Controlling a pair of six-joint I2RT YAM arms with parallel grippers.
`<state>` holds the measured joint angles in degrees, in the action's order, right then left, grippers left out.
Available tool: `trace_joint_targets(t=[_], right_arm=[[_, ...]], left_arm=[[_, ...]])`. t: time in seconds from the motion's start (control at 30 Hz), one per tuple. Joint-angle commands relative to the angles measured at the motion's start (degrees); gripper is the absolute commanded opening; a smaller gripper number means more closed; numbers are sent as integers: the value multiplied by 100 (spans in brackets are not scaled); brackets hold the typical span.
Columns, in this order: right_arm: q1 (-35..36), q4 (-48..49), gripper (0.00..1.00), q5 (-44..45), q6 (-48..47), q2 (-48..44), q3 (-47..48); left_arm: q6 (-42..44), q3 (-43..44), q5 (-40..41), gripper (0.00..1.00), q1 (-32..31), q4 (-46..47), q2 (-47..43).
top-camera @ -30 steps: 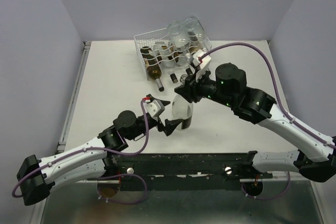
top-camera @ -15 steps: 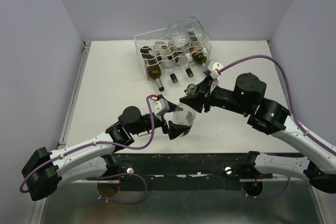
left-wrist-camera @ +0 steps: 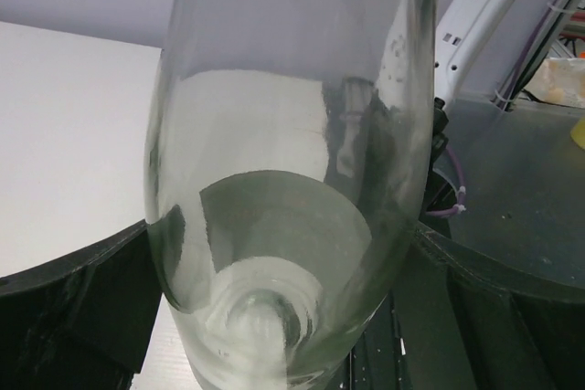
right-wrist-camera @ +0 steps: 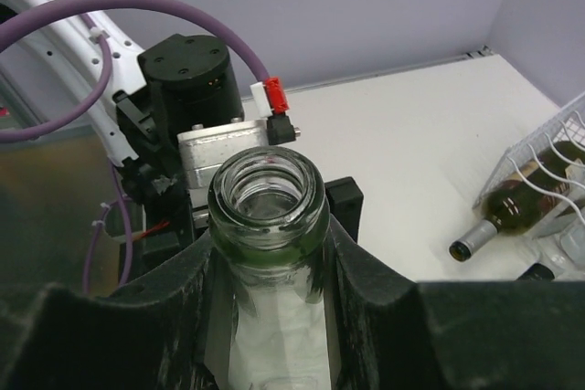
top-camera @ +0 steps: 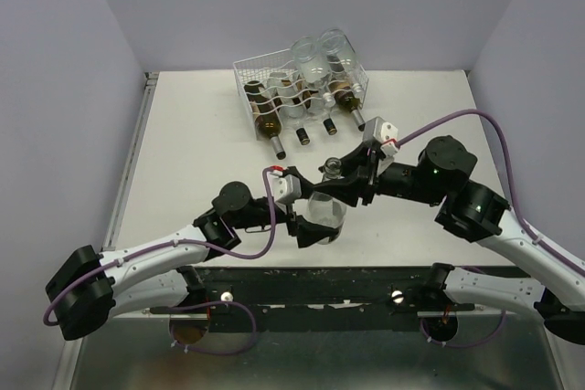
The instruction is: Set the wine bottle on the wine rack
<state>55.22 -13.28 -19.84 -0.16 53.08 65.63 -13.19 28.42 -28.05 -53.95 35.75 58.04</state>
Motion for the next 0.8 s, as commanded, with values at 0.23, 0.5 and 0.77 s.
trace_joint_targets(t=[0.23, 0.5, 0.77], right_arm=[[164, 1908, 1, -2288, 430, -474, 73], [164, 2022, 0, -2341, 377, -623, -85], [164, 1776, 1, -1797, 324, -808, -173]], left_arm=[[-351, 163, -578, 99, 122, 512, 462], [-430, 146, -780, 80, 175, 969, 568], [-316, 50, -466, 0, 210, 978, 358]])
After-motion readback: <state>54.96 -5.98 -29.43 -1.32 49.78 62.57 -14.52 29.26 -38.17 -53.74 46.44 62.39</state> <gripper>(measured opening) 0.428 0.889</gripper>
